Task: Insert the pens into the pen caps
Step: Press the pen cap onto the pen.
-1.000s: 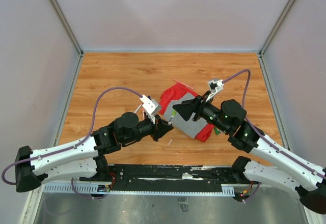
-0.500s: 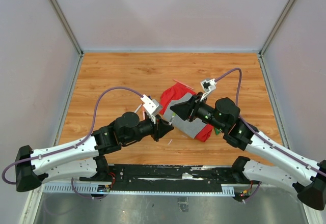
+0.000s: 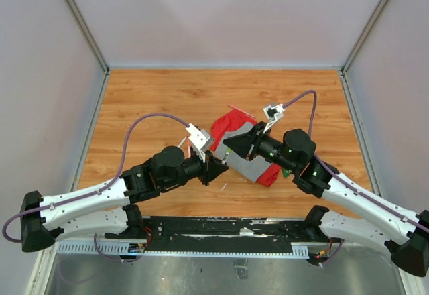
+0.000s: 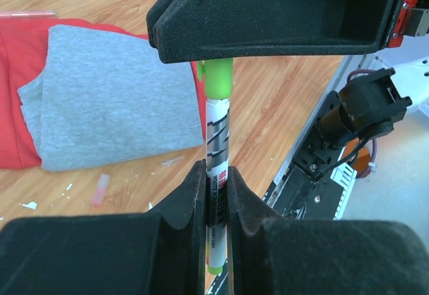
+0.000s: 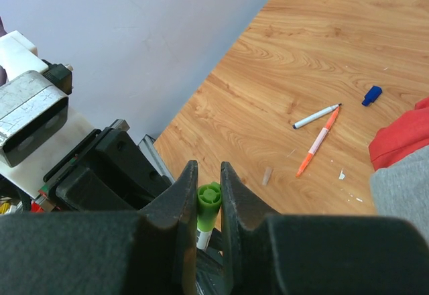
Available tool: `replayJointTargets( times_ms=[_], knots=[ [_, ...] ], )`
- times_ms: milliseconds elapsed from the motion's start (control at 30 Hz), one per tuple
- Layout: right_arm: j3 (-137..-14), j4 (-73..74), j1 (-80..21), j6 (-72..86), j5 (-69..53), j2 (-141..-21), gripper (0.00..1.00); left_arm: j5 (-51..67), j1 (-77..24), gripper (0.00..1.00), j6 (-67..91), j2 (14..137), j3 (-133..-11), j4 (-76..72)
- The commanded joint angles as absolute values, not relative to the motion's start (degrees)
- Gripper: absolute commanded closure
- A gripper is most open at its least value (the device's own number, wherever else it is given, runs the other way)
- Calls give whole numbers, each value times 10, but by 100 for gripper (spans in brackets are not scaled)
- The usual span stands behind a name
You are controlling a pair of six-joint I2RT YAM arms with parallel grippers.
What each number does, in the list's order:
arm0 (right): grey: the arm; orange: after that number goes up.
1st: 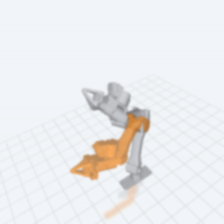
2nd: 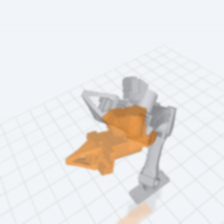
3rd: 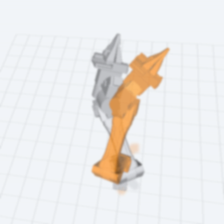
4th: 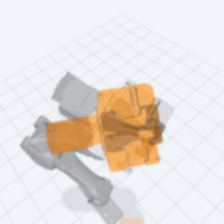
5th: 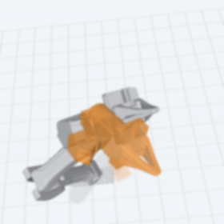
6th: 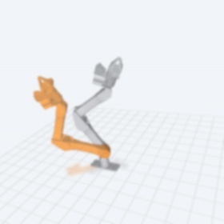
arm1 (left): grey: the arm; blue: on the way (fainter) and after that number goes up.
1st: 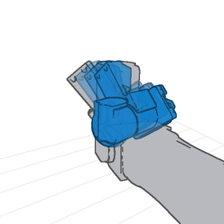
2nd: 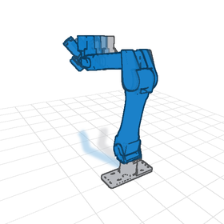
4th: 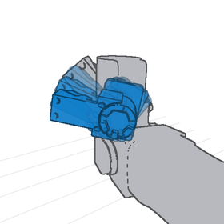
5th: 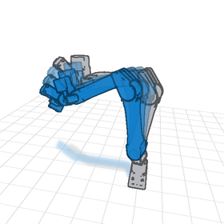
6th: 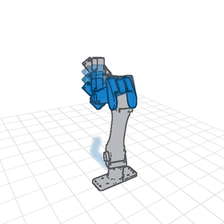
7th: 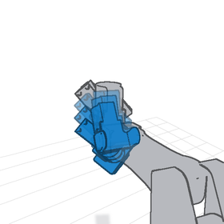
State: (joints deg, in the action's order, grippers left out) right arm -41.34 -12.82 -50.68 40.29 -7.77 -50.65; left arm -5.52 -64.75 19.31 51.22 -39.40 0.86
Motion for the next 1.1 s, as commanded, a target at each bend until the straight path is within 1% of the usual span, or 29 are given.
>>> replayJointTargets(
  times_ms=[0, 500, 1067],
  knots=[
    [-387, -122, -505, 392, -111, -503, 99, -73, -653, 100, 194, 512, -430, -14],
    [-323, -172, -519, 453, -143, -502, 99, -86, -654, 99, 203, 518, -444, -23],
    [-260, -253, -607, 508, -89, -532, 99, -90, -654, 99, 210, 507, -449, -51]
  ],
)
